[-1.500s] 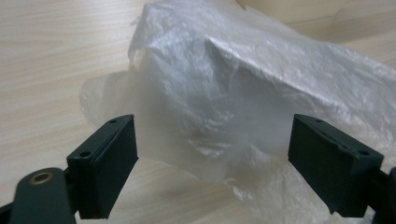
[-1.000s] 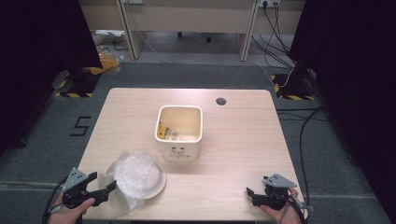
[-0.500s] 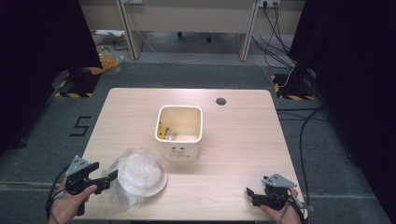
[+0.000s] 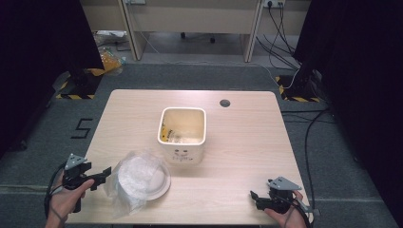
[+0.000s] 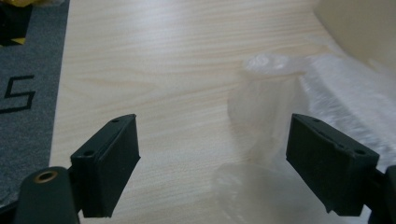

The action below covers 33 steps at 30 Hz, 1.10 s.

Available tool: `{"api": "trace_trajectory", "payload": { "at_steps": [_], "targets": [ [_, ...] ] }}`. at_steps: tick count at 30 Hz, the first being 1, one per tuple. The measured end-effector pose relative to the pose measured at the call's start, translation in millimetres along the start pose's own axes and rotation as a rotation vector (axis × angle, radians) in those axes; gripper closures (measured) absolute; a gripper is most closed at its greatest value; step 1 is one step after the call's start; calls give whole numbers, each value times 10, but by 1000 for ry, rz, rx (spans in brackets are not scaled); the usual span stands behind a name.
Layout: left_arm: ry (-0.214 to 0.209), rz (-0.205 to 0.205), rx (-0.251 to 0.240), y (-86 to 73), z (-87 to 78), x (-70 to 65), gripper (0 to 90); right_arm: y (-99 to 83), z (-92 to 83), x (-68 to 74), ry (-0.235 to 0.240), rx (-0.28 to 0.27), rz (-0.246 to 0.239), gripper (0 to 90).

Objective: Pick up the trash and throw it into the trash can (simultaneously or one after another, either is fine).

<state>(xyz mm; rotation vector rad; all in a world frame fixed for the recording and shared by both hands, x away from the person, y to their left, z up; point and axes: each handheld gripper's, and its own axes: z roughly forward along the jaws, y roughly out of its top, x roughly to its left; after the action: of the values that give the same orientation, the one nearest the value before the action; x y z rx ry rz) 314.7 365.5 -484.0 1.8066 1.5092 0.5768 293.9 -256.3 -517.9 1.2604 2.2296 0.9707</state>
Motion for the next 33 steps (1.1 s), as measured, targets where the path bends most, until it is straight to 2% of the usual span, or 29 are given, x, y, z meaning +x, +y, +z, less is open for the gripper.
{"api": "trace_trajectory", "payload": {
  "at_steps": [2, 5, 9, 11, 12, 14, 16, 17, 18, 21, 25, 26, 27, 31, 33],
  "targets": [
    [-6, -7, 3, -31, 63, 16, 173, 4, 2, 3, -1, 2, 3, 152],
    [-12, 19, 9, -44, 153, 26, 178, 8, 10, -1, -1, -1, -5, 149],
    [-55, 34, 12, -34, 261, 8, 184, 10, 8, 4, -1, 3, 0, 149],
    [-89, 35, 9, -46, 304, -49, 188, 10, 8, 4, -1, 3, 1, 149],
    [-89, 35, 9, -46, 304, -49, 189, 10, 8, 4, -1, 3, 0, 149],
    [-129, 42, 7, -55, 308, -107, 188, 10, 8, 4, -1, 3, 0, 149],
    [-154, 56, 12, -67, 316, -179, 188, 10, 9, 5, -1, 3, 1, 149],
    [-162, 62, 16, -81, 325, -256, 188, 10, 8, 4, -1, 4, 1, 149],
    [-162, 62, 16, -81, 325, -256, 188, 10, 8, 4, -1, 4, 1, 149],
    [-189, 74, 22, -113, 342, -384, 188, 10, 8, 4, -1, 4, 1, 149],
    [-231, 99, 22, -145, 350, -585, 188, 10, 9, 5, -1, 2, 0, 149],
    [-240, 99, 23, -156, 352, -700, 188, 10, 8, 5, -1, 4, 1, 149],
    [-240, 99, 23, -156, 352, -700, 185, 10, 9, 4, -1, 3, 0, 149],
    [-250, 112, 30, -196, 372, -930, 177, 10, 7, 2, 2, 3, 0, 149],
    [-240, 115, 24, -208, 374, -1044, 171, 10, 7, 4, 2, 3, 0, 149]
  ]
}}
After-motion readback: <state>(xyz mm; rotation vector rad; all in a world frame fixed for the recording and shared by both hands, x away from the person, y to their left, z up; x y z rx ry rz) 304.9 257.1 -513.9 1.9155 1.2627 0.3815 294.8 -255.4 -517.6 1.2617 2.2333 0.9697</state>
